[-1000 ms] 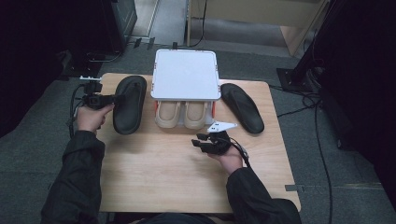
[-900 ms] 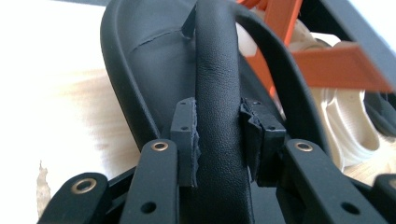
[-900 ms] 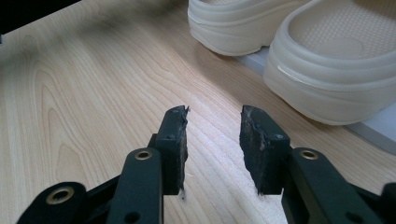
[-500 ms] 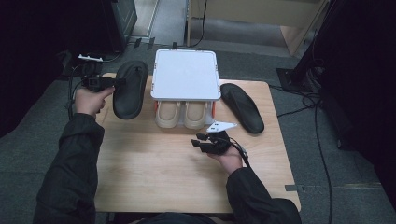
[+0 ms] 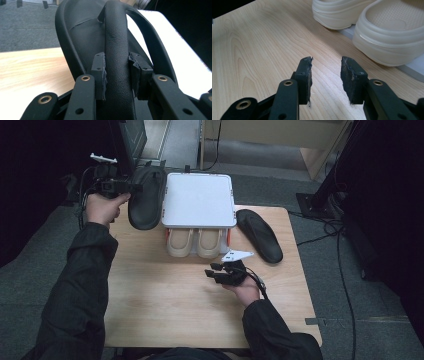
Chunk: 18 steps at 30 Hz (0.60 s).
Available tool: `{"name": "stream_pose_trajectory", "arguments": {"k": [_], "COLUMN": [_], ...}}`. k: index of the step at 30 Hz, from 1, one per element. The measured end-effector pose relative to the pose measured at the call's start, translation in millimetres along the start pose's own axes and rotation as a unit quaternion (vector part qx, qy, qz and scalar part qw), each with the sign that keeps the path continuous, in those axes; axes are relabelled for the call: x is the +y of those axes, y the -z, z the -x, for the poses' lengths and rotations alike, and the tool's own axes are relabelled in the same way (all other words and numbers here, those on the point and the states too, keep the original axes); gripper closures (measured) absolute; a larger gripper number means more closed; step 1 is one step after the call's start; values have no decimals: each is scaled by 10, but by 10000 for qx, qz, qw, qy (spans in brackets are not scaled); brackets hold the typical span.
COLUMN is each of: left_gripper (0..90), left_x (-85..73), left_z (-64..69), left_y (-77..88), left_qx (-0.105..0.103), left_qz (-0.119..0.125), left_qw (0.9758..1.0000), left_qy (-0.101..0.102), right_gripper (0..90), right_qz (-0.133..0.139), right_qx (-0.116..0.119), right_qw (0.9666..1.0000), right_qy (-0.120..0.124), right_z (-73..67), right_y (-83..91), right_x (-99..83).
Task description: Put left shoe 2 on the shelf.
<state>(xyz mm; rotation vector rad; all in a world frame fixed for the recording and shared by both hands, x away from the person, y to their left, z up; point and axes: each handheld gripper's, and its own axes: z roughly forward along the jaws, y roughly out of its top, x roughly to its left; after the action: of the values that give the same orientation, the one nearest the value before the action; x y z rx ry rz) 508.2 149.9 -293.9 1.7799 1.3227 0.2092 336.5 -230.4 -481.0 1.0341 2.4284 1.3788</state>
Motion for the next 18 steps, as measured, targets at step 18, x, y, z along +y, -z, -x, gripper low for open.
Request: {"name": "stream_pose_trajectory", "arguments": {"k": [18], "left_gripper": [683], "left_x": [220], "left_z": [485], "left_y": [-450], "left_qx": [-199], "left_qz": [-132], "left_qw": [9992], "left_qy": [-307], "right_gripper": [607], "right_qz": [78], "right_qx": [-159], "right_qw": [9998], "right_qy": [-131], "right_z": [42], "right_y": [144], "right_x": [-89]}}
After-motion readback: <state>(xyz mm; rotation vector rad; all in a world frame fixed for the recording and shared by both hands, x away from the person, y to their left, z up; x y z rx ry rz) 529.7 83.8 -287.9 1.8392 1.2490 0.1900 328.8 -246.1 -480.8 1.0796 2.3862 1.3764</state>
